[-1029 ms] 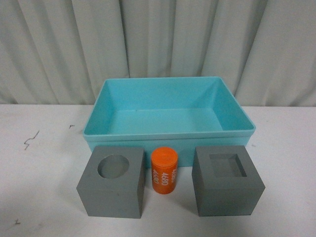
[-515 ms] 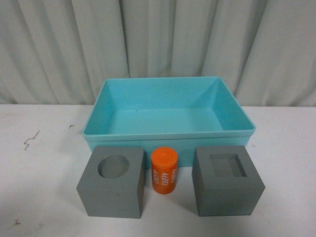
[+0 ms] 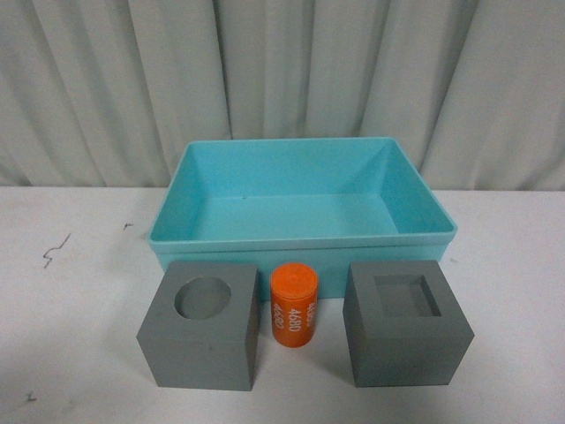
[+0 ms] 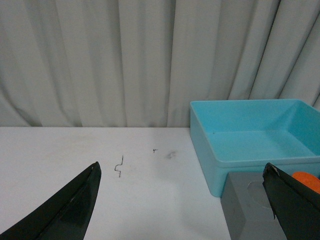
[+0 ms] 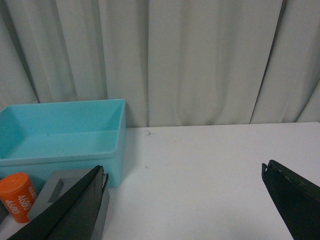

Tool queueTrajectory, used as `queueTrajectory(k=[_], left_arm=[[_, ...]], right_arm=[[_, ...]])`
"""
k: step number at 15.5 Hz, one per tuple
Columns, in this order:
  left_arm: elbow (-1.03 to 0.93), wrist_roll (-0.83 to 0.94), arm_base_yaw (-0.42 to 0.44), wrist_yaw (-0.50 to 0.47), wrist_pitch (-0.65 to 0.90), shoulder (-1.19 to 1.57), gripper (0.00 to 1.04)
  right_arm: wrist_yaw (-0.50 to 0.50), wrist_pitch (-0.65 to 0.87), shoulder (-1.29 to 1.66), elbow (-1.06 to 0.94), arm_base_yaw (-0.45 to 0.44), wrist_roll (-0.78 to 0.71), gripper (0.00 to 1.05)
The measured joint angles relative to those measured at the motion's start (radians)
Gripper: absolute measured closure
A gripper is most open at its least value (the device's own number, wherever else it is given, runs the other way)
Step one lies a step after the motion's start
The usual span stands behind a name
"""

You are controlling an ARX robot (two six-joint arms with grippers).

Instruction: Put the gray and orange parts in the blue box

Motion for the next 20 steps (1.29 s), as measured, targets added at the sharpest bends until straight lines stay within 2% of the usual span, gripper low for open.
queueTrajectory(k=[20], left_arm=[[0.000,0.000,0.000,0.000,0.000,0.000,0.07]], right_arm=[[0.000,0.000,0.000,0.000,0.000,0.000,0.06]])
